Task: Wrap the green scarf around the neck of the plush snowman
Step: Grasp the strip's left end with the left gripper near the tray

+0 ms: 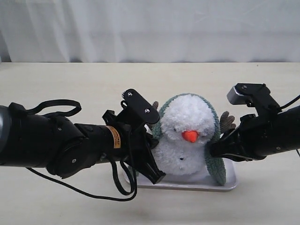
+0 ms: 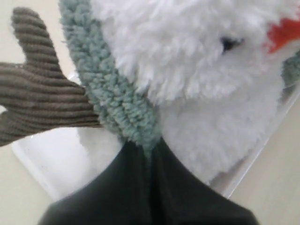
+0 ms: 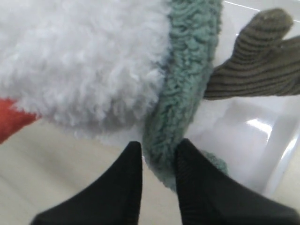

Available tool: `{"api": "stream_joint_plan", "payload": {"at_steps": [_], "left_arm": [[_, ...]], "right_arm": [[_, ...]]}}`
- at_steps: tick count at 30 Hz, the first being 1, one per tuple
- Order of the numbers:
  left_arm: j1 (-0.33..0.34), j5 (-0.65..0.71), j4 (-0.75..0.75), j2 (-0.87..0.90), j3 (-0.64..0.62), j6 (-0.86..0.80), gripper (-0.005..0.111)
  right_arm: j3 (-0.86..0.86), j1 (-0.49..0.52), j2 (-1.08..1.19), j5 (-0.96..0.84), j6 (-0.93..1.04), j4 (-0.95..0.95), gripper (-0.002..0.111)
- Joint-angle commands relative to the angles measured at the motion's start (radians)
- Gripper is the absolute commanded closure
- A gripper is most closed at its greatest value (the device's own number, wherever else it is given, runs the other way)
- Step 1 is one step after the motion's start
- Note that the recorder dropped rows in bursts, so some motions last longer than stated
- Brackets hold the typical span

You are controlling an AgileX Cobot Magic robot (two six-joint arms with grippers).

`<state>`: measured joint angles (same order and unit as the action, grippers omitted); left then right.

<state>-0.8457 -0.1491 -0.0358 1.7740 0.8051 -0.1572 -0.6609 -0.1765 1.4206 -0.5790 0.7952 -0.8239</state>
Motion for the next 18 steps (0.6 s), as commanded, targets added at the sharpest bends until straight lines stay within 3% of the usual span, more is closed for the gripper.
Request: {"api": "stream_joint_plan", "payload": {"at_steps": [1, 18], "left_arm": [[0.002, 0.019, -0.004, 0.000, -0.002, 0.005, 0.107], [0.002, 0.165, -0.036, -0.126, -0.002, 0.029, 0.107]], "right_arm": [[0.005, -0.001, -0.002, 0.005, 0.037, -0.005, 0.104], [-0.034, -0.001, -0.004, 0.058, 0.034, 0.002, 0.104]]}}
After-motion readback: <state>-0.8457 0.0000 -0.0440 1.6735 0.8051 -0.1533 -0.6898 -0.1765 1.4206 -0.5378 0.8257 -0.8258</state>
